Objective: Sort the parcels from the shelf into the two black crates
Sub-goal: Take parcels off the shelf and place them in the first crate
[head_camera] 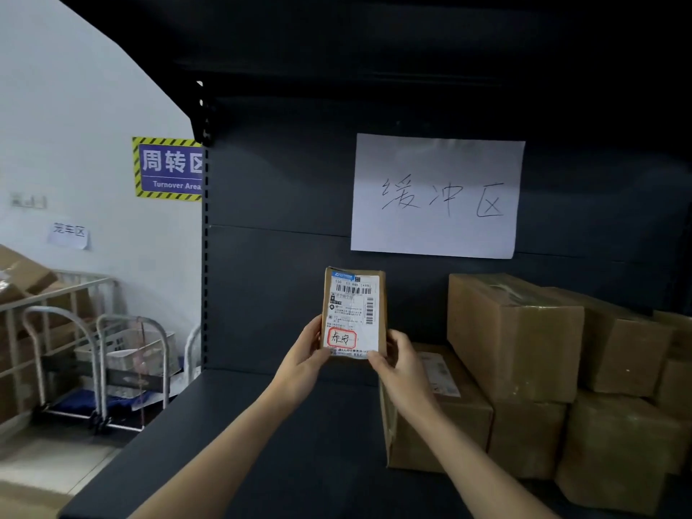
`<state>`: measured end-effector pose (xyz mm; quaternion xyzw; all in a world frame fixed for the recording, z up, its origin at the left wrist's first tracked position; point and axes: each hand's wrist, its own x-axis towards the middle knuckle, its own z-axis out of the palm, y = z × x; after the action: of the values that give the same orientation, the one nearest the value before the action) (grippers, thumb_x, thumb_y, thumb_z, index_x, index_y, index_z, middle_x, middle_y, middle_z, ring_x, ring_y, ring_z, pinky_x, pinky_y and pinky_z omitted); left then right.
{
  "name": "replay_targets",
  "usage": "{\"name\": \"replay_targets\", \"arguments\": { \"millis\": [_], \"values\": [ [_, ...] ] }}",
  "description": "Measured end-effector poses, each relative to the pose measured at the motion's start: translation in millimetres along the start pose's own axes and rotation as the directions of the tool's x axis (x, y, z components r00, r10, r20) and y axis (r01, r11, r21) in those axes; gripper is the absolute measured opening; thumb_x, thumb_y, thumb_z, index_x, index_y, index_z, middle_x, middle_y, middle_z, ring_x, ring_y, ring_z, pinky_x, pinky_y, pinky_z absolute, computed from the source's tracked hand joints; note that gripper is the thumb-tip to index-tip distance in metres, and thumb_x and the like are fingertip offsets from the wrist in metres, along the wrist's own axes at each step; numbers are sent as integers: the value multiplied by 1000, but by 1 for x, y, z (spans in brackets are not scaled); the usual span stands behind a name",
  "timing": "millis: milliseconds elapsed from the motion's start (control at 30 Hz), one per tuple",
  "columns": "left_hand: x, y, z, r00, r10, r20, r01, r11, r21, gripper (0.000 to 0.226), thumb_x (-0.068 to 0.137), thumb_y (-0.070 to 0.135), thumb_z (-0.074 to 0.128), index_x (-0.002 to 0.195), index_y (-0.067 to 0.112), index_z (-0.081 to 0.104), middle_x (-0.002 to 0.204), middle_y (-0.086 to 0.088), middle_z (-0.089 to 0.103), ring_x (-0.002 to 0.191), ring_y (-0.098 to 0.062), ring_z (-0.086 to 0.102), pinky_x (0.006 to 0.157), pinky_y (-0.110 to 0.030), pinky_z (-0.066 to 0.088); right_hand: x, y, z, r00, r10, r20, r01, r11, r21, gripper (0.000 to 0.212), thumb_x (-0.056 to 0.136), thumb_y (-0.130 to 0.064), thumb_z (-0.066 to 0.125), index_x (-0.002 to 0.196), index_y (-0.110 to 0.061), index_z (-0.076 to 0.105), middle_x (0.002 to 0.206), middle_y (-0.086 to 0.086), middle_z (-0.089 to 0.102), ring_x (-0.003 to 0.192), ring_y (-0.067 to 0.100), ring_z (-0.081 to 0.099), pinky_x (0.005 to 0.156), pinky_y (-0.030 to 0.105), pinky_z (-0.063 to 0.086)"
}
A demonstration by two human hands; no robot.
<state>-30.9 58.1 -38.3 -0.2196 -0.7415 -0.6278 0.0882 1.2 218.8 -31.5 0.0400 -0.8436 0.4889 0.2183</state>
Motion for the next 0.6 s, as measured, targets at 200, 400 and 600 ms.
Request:
{"name": "replay_targets", "arguments": {
  "millis": [200,400,600],
  "values": [
    [-36,-21,-41,1000,27,-15,-22,958,287,58,91,13,55,114,61,32,113,44,53,111,15,50,86,-9,45,-7,0,48,989,-19,149,27,998,-52,55,86,-15,63,135,-23,41,132,-5,51,122,9,48,90,15,36],
    [-55,-56,-60,992,-84,-93,116,892,438,59,83,16,66,113,55,33,113,30,55,108,7,55,97,-23,48,-22,19,95,962,58,266,-28,993,-113,56,88,-12,59,139,-20,37,134,2,43,124,12,45,91,14,35],
    [-63,-73,-62,977,-188,-104,215,840,499,65,82,24,68,135,24,29,127,10,54,117,-10,54,94,-21,44,-35,29,108,939,53,339,18,979,-203,67,91,-17,55,147,-22,18,140,2,33,126,11,44,98,16,35]
  ]
}}
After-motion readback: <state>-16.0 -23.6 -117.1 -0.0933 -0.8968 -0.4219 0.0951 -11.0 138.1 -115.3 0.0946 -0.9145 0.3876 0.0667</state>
